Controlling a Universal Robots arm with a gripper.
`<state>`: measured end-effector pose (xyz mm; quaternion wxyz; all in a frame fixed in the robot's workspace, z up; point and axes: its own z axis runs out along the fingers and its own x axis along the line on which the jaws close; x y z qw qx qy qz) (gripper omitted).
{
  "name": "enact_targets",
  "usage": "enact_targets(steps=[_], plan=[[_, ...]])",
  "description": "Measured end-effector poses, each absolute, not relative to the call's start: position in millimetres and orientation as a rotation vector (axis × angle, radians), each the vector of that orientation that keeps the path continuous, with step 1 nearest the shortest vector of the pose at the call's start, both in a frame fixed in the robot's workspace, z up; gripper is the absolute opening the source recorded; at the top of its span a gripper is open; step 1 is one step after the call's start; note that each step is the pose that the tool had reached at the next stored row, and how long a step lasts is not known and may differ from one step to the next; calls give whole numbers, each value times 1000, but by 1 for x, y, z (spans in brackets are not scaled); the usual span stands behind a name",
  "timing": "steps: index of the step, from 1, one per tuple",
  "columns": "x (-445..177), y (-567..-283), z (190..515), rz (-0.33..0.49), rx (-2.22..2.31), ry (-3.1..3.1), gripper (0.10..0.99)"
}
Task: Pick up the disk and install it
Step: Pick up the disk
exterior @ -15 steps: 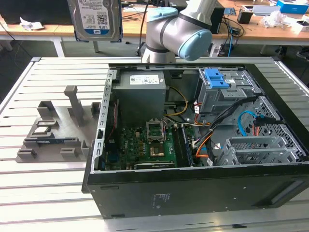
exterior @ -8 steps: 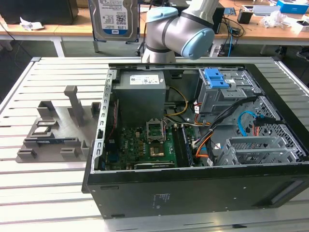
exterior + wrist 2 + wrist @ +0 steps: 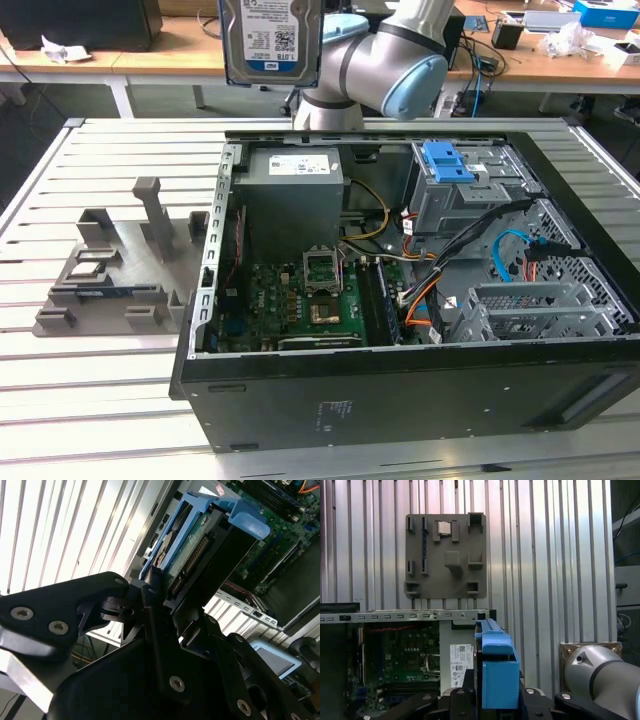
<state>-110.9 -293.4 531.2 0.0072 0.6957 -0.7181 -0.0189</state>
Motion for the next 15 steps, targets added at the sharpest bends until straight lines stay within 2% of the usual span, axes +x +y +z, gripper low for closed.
enact_targets(steps=[15], plan=[[-47, -293, 531, -61, 2175, -2245, 365]])
